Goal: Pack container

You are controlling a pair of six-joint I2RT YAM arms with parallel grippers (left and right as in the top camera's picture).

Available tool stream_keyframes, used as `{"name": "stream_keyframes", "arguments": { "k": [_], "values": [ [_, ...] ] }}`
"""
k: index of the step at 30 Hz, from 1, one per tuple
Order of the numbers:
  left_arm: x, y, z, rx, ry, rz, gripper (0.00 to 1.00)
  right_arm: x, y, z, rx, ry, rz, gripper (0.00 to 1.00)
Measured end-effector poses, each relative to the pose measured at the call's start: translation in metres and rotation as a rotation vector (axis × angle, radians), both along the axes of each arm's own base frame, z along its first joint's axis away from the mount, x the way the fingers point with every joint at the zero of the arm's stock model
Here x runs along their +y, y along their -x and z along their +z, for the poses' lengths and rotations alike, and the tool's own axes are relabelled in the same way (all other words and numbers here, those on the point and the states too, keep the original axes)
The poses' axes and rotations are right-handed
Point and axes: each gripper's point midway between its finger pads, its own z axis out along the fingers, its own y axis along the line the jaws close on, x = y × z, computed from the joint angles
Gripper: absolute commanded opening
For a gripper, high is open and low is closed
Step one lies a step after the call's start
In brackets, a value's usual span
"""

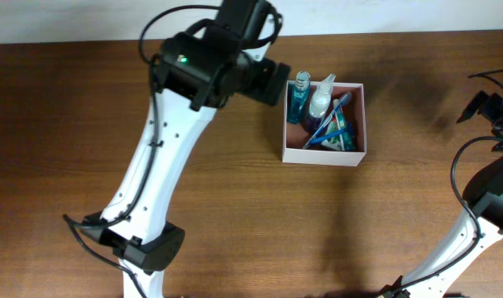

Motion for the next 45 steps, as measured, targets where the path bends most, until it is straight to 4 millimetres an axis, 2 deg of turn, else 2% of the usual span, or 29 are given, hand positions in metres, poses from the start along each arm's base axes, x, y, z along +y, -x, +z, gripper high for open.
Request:
{"name": "stream_keyframes", "arguments": {
  "k": [5,11,15,25,29,35,38,42,45],
  "values": [
    [0.024,0.007,-0.015,0.061,-0.091,0.036,0.99,0.000,0.000,0.000,0.000,0.000,0.000,0.99],
    [0.062,0.016,-0.026,0.122,-0.223,0.100,1.00,0.000,0.000,0.000,0.000,0.000,0.000,0.99],
    [0.086,0.008,-0.028,0.148,-0.199,0.149,0.99,0.000,0.000,0.000,0.000,0.000,0.000,0.99],
    [0.129,-0.001,-0.023,0.184,-0.104,0.089,0.99,0.000,0.000,0.000,0.000,0.000,0.000,0.99],
    [0.139,-0.008,-0.017,0.154,-0.079,0.074,0.99,0.000,0.000,0.000,0.000,0.000,0.001,0.99],
    [0.143,-0.049,0.008,-0.080,0.014,0.070,0.99,0.000,0.000,0.000,0.000,0.000,0.000,0.99],
    [0.143,-0.061,0.010,-0.205,0.082,0.050,0.99,0.000,0.000,0.000,0.000,0.000,0.000,0.99],
    [0.141,-0.065,-0.013,-0.309,0.149,0.009,1.00,0.000,0.000,0.000,0.000,0.000,0.000,0.99],
    [0.136,-0.051,-0.050,-0.309,0.174,-0.017,0.99,0.000,0.000,0.000,0.000,0.000,0.000,0.99]
  ]
}}
